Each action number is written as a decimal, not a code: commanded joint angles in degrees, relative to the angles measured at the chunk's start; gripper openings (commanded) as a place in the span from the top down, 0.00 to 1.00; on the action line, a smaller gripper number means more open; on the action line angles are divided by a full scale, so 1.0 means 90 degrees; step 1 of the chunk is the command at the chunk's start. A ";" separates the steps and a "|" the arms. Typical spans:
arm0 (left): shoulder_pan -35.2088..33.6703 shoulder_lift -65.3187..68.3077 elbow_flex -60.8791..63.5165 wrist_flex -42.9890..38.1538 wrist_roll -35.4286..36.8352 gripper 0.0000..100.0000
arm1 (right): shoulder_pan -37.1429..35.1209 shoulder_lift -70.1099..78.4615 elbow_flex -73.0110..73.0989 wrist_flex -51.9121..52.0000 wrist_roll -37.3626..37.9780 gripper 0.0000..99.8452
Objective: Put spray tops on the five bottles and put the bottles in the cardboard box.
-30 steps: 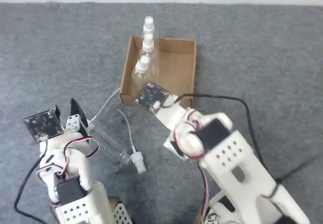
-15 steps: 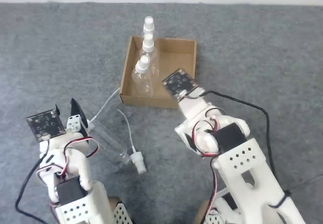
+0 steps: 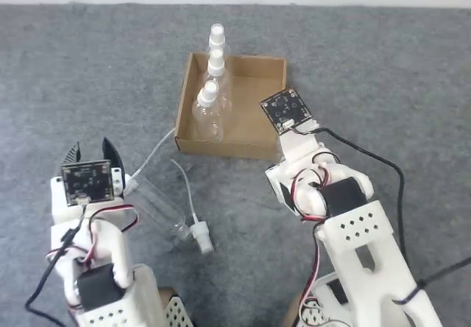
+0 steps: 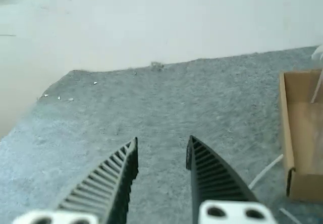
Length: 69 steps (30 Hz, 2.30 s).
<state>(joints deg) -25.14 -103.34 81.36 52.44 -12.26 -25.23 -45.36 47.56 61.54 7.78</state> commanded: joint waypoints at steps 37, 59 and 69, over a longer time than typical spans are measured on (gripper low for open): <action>0.2862 0.4874 -0.2945 0.4386 -0.6711 0.78 | 0.2242 -0.0249 0.0147 -0.1109 -0.1221 0.86; 0.5011 0.7736 -0.2906 0.3487 -0.6740 0.78 | 0.2408 -0.0239 0.0147 -0.1109 -0.1289 0.86; 0.5011 0.8928 -0.2965 0.2335 -0.6427 0.78 | 0.2398 -0.0239 0.0215 -0.1245 -0.1270 0.86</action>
<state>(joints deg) 19.60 -24.40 57.63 77.23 -72.48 -4.22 -45.45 49.85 52.31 -3.21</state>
